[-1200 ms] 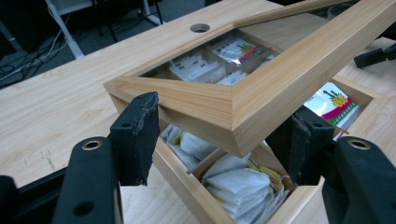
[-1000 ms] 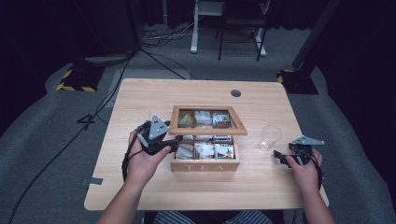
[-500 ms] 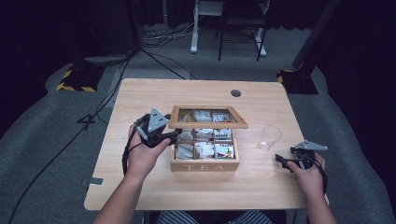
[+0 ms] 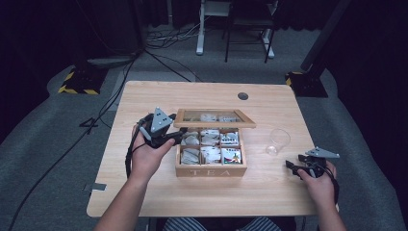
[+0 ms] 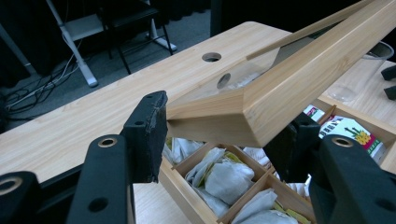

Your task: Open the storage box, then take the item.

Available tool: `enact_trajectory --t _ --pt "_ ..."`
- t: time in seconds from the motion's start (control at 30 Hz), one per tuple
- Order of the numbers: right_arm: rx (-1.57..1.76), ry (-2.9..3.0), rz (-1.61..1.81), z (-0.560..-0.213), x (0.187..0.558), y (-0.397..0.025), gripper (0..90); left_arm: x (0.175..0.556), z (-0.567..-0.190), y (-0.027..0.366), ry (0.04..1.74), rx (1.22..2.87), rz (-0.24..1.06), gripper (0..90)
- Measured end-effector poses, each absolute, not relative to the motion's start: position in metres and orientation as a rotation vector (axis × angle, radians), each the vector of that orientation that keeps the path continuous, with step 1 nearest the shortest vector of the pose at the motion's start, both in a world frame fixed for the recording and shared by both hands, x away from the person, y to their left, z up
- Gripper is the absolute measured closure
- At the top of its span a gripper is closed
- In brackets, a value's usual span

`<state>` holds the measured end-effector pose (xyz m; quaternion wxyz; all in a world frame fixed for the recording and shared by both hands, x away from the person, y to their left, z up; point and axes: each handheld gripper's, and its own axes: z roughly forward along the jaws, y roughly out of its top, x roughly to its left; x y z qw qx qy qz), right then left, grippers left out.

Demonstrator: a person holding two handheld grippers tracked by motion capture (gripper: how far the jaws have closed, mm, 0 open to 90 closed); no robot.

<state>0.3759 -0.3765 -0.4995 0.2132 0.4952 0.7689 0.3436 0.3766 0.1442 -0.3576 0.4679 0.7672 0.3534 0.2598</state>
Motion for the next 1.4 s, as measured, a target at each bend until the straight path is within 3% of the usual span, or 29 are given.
enact_trajectory --t 0.13,0.77,1.4 --pt "1.358 2.158 0.993 -0.488 0.371 -0.371 41.5 0.379 -0.356 0.143 0.867 1.884 0.656 45.1" --pt "1.396 2.197 1.137 -0.464 0.356 -0.345 48.9 0.382 -0.355 0.142 0.875 1.898 0.639 44.1" --pt "1.208 2.292 1.141 -0.429 0.353 -0.279 43.3 0.384 -0.356 0.136 0.865 1.922 0.701 42.8"
